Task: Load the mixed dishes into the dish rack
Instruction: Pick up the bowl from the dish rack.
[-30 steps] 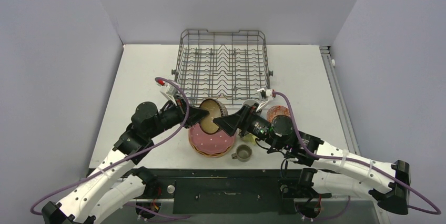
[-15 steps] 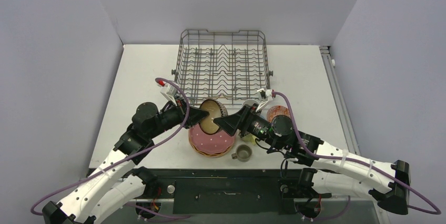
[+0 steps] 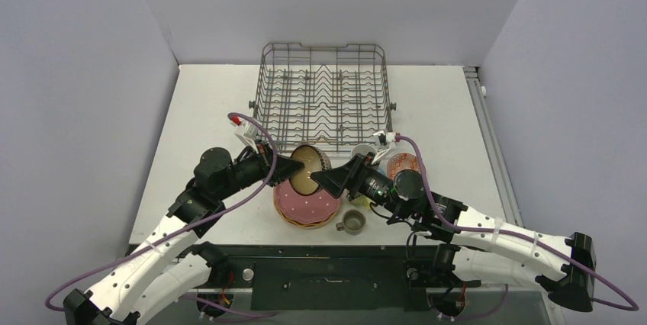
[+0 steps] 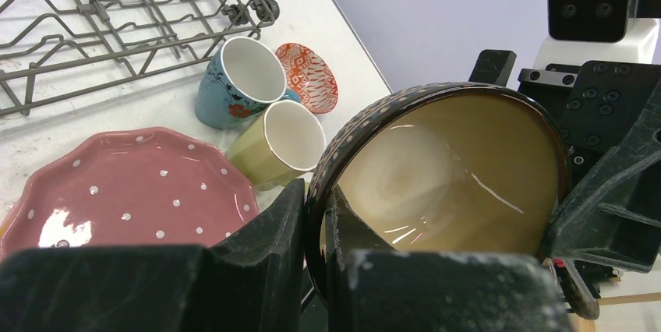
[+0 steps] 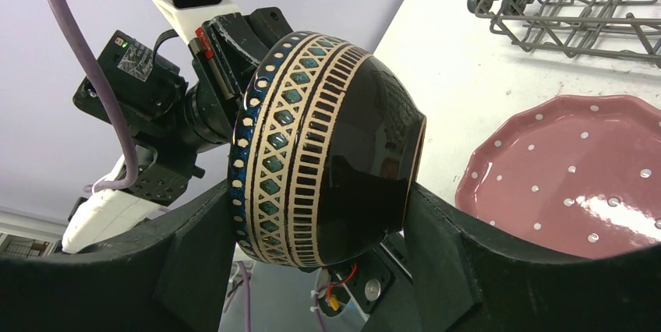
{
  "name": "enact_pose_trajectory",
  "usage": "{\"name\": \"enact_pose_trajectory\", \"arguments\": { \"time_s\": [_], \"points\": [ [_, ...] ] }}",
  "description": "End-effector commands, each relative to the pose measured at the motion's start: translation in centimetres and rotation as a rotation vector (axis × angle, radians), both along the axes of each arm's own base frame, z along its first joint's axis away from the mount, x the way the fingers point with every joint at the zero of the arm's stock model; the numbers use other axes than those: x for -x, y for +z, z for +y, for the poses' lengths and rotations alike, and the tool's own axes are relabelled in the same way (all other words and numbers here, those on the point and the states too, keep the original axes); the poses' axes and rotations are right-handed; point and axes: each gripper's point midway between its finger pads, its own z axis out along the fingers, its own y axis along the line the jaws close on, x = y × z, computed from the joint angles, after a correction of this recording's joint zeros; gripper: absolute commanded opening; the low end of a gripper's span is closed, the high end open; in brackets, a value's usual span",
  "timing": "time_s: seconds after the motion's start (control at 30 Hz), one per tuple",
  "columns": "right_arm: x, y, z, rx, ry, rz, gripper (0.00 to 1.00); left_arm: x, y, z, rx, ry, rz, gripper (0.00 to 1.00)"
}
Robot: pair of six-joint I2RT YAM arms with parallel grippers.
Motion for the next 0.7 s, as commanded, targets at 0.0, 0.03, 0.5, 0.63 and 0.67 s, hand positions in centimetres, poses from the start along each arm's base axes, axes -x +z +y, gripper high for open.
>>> {"name": "enact_pose_trajectory", "arguments": {
  "time_s": [0.0,0.03,0.5,0.63,0.67],
  "points": [
    [1.9,4.3,0.5,-0.155,0.079,-0.042,0.44,-0.3,4.8,-0.5,0.12,-0.019,-0.125,0.0],
    [1.8,4.3,0.5,-0.155,0.078,-0.041,0.4,-0.3,4.7,-0.6,0.12,-0.019,-0.122,0.0],
    [0.6,4.7,0.0,-0.094,0.01,-0.069,0.0,-0.5,3.9,-0.5,0.09,-0.015,-0.093,0.45],
    [-0.3,5.1,-0.5,-0.067,-0.031,-0.087,0.0,-0.4,3.7,-0.6,0.08,-0.019,-0.088,0.48],
    [-0.5,5.4,-0.6,-0.067,-0.043,-0.092,0.0,-0.4,3.6,-0.5,0.076,-0.018,-0.085,0.49]
  ]
}}
